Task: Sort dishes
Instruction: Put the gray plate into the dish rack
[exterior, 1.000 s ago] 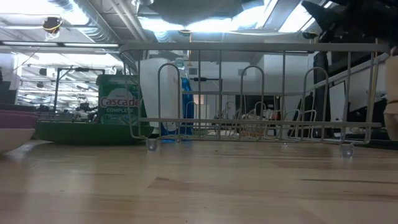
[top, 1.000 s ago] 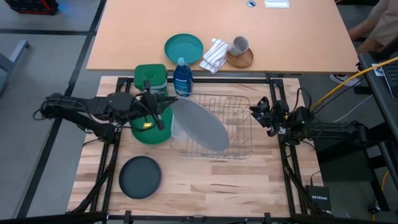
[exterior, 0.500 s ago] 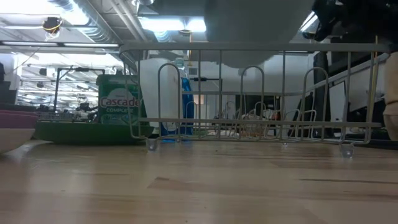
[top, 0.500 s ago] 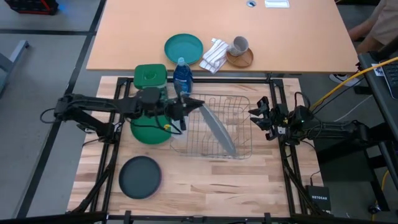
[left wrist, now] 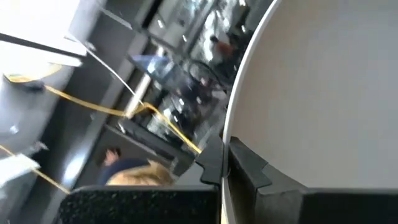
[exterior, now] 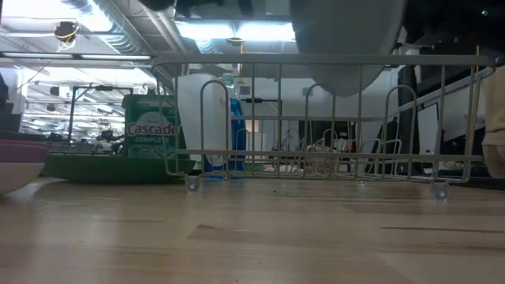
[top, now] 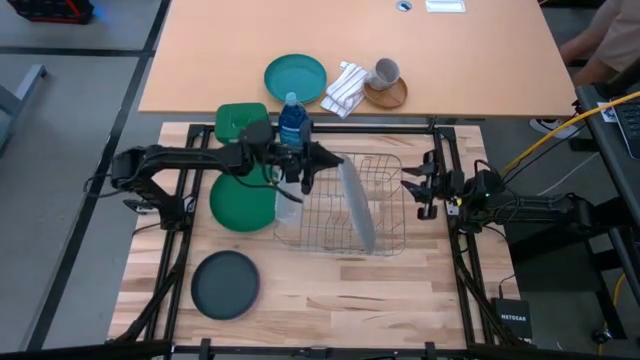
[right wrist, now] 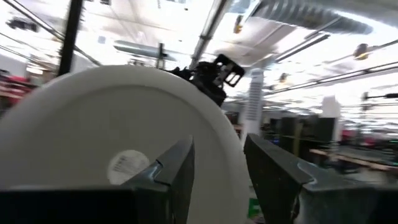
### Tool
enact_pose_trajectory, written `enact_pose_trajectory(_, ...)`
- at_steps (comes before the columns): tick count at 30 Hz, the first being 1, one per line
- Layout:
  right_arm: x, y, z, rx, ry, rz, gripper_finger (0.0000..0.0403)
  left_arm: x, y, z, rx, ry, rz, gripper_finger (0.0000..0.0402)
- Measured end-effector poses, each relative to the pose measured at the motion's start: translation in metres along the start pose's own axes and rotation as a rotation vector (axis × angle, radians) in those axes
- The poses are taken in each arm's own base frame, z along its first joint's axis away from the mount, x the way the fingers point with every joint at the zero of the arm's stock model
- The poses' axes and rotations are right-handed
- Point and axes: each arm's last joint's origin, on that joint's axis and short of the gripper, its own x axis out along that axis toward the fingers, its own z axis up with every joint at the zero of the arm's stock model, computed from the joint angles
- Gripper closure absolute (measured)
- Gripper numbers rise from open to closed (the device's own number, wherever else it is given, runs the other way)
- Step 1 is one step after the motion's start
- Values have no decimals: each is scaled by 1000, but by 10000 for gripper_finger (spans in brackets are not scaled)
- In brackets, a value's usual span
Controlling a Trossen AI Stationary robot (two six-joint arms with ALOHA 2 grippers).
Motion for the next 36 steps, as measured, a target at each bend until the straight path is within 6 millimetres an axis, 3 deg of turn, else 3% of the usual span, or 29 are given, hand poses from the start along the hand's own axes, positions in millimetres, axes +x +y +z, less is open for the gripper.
enact_pose_trajectory(9, 0, -3, 1, -10, 1, -87, 255, 12, -11, -35, 42, -42, 54, 401)
enact_pose_trajectory(19, 0, -3, 7, -12, -60, -84, 255, 45, -18, -57, 111, -90, -1, 401)
enact_pose_trajectory(36, 0, -2, 6, -6, -58, -60, 256, 54, -35, -73, 171, -49, -113, 401)
